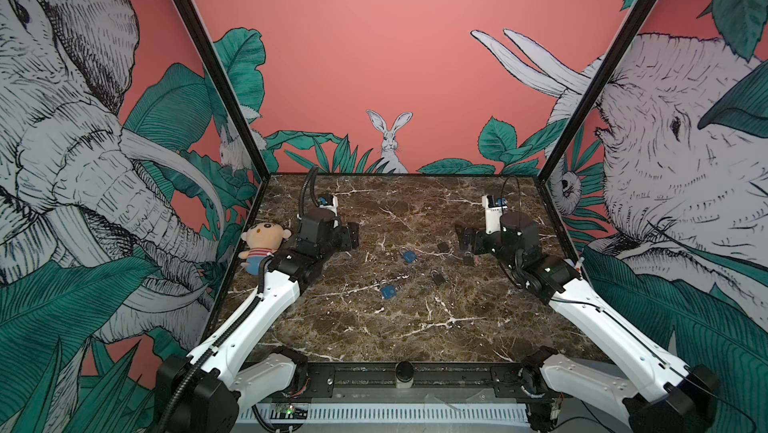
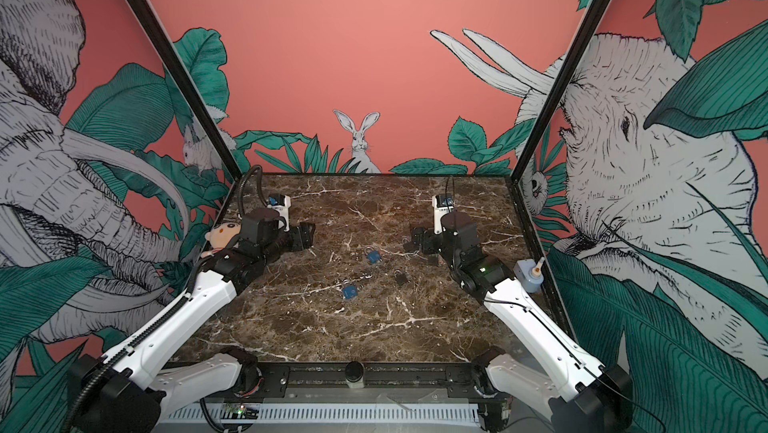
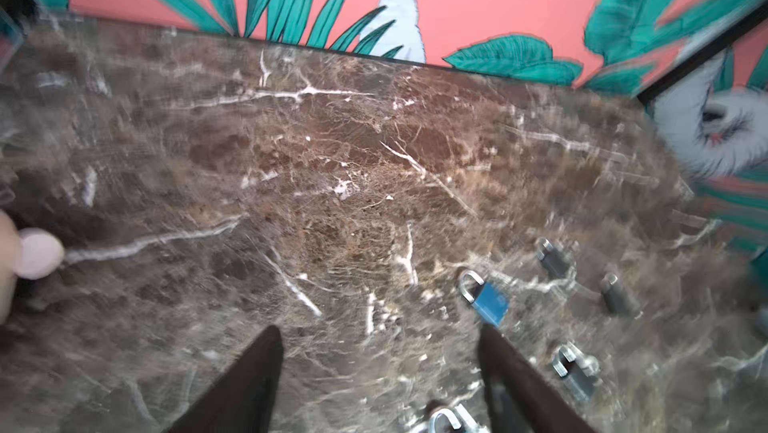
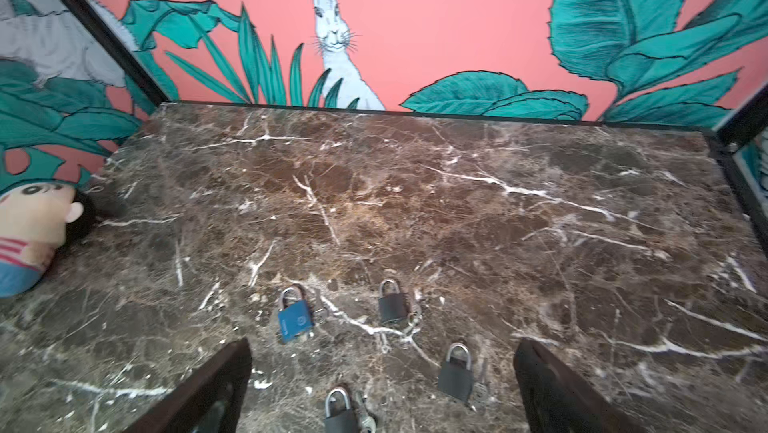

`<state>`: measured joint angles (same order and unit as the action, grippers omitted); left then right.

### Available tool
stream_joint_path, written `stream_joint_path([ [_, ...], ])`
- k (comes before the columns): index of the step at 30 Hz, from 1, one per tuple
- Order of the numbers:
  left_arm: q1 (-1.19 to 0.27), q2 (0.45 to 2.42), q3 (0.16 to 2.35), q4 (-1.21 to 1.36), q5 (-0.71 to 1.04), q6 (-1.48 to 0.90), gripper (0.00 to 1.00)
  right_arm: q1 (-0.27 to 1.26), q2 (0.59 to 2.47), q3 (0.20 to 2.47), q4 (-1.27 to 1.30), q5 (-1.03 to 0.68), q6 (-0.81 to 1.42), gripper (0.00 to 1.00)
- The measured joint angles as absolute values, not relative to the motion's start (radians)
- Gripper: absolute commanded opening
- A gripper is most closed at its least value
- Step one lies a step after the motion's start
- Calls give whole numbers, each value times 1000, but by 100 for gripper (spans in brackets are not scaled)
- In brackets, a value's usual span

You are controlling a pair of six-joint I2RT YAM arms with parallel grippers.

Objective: Lock with the key

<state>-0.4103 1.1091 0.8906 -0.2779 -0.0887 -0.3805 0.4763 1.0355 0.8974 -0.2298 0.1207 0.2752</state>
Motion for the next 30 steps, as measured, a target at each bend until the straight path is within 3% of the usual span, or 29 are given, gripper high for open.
stream_joint_path([
  [6,-361,1155,905,-270,-130,-336,90,318,1036,813,-162,134,215,99],
  [15,-336,1130,817,-78,-348,-142,92,181,1040,584,93,234,106,99],
  [21,-288,1104,647,125,-432,-6,94,114,1163,448,319,267,69,100],
  [30,-199,1211,591,319,-414,72,93,89,1401,341,710,299,27,99],
])
